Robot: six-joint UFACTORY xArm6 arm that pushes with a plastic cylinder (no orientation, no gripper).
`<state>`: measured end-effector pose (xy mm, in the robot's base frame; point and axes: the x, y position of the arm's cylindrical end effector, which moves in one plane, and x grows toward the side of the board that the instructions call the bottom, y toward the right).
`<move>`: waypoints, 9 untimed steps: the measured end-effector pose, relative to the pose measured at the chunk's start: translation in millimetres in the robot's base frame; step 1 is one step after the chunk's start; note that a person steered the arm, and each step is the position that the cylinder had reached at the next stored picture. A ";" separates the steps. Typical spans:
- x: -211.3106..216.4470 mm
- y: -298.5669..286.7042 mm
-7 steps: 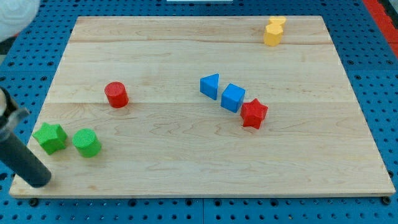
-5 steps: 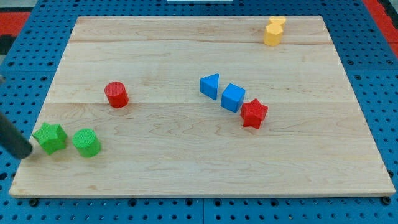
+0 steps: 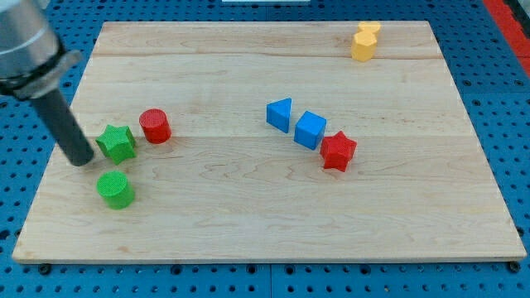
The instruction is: Place the green star left to the blue triangle
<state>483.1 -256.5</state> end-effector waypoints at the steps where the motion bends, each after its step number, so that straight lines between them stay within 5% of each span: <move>1: -14.1 16.9; 5: -29.7 207.7; 7: -28.6 131.2; 9: -53.0 146.2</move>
